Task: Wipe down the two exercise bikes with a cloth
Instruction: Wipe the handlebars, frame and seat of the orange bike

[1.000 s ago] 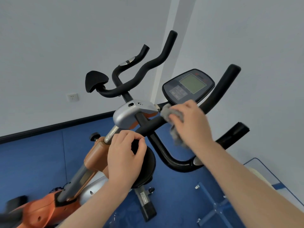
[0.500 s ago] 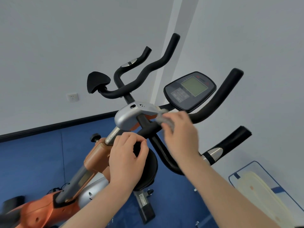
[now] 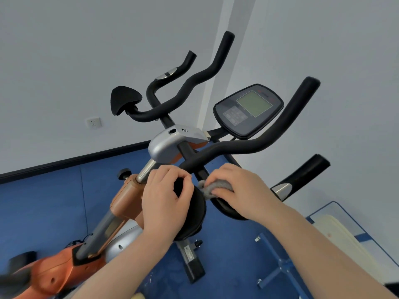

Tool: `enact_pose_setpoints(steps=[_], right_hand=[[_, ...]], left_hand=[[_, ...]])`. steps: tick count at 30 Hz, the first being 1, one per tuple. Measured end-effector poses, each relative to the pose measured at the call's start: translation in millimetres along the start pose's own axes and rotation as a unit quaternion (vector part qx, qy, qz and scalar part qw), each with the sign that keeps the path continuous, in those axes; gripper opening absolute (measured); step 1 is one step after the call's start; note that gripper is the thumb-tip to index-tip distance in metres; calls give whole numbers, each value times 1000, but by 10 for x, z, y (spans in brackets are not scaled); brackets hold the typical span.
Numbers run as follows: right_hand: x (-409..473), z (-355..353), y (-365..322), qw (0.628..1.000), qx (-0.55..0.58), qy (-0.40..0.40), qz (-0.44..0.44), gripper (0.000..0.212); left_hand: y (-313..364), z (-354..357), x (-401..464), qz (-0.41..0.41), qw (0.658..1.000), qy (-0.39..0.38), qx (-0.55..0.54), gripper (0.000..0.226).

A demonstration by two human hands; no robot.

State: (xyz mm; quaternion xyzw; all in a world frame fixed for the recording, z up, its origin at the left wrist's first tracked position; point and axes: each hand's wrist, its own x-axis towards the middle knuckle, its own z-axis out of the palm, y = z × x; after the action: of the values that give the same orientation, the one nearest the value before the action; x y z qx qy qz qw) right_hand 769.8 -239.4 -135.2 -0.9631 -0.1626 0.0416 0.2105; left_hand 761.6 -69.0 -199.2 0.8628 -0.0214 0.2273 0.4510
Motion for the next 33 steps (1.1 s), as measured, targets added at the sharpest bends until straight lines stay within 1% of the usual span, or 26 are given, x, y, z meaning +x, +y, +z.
enact_pose_setpoints(steps=[3,4,7,8,9,11,14,16,18,20,21,26,29,31,33], right_hand=[[145,114,-119,999,6,43,3,17],[124,110,-87,999,16,36,5,17],[-87,16,78,998,39,-42,2,16],[-125,-4,108,998,37,-55,3,15],[-124,-1,116,998,36,-49,6,15],[-25,67,51,999,35,1,7,15],[177,205,-115,993,52,110,8,18],[204,226,-138,984,85,150,34,26],[120,207,-46,988,57,138,46,26],[18,157,79,994,12,102,43,25],[2,127,114,995,10,89,40,24],[236,107,-42,994,49,96,-4,17],[184,68,39,995,76,67,-9,18],[105,5,111,993,112,32,6,19],[91,12,108,987,148,36,54,14]], left_hand=[[4,-7,0,7,1000,-3,5,10],[4,-11,2,9,1000,-6,8,10],[13,-13,2,9,1000,-3,4,11],[12,-12,2,7,1000,-1,2,11],[9,-9,-1,5,1000,-1,1,11],[7,-4,-4,1,1000,-2,2,11],[20,-11,2,-2,1000,-3,6,12],[24,-19,2,-3,1000,-5,6,12],[29,-17,-4,-2,1000,-4,5,12],[31,-13,-7,0,1000,-1,5,12],[32,-12,-8,0,1000,1,5,12],[38,-16,-7,-2,1000,-2,13,12],[45,-20,-3,-3,1000,-6,17,13],[45,-21,0,-2,1000,-2,17,13],[39,-19,-1,0,1000,-2,17,13]])
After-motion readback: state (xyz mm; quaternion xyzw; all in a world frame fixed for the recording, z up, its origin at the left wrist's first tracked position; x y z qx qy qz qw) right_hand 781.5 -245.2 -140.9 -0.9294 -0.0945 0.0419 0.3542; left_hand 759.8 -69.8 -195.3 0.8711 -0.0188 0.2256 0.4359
